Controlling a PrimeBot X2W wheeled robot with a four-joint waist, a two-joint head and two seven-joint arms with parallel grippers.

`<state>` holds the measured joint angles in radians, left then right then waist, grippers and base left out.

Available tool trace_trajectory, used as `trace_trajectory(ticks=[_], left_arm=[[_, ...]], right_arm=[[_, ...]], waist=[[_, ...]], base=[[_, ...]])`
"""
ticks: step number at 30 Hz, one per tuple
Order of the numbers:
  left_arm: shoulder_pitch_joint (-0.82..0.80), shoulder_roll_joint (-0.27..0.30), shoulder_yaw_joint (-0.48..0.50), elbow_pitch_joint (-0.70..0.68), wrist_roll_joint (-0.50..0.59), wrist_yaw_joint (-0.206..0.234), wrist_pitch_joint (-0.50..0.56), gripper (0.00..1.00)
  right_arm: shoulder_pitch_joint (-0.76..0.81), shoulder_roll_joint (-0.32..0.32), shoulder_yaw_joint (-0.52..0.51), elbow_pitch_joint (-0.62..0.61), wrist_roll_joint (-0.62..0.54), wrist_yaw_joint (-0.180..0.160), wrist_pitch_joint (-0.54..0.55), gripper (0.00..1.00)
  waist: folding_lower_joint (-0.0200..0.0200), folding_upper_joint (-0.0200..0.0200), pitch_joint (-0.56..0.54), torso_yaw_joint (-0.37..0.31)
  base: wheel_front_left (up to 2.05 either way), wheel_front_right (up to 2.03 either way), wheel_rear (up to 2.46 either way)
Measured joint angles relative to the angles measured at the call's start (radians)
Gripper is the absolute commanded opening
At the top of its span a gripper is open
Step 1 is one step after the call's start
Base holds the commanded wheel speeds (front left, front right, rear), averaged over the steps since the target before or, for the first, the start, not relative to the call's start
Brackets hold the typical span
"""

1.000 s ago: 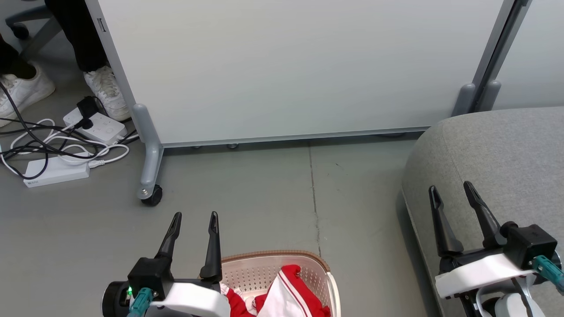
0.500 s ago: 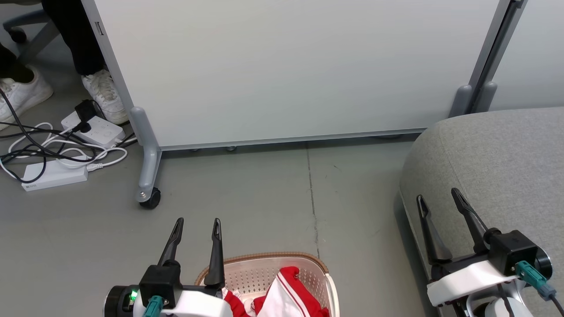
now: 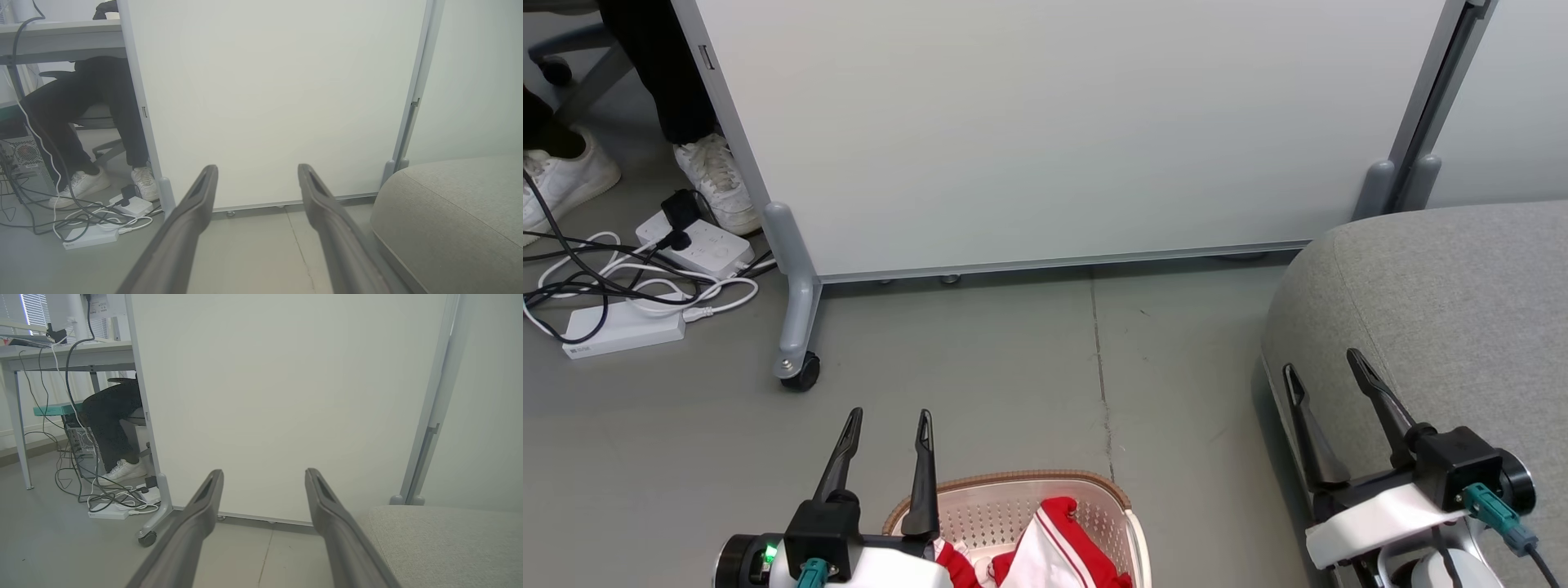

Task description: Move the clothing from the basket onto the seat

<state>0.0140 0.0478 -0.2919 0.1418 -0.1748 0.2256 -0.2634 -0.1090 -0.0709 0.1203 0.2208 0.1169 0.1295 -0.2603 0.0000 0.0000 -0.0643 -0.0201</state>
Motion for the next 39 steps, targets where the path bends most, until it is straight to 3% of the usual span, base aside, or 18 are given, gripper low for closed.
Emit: trace_trajectory(ticks=[28,39], left_arm=[[0.002,0.0,0.003,0.002,-0.012,-0.022,0.0,1.0],[-0.007,0.0,-0.045,0.147,-0.017,-0.05,-0.001,1.0]], right_arm=[[-0.001,-0.001,0.003,-0.001,0.022,0.0,0.0,1.0],[-0.005,-0.002,-0.037,0.004,0.019,0.0,0.0,1.0]], waist=[[0.0,0.0,0.002,-0.002],[0.0,0.0,0.061,-0.02]], base=[[0.0,0.0,0.0],[0.0,0.0,0.0]])
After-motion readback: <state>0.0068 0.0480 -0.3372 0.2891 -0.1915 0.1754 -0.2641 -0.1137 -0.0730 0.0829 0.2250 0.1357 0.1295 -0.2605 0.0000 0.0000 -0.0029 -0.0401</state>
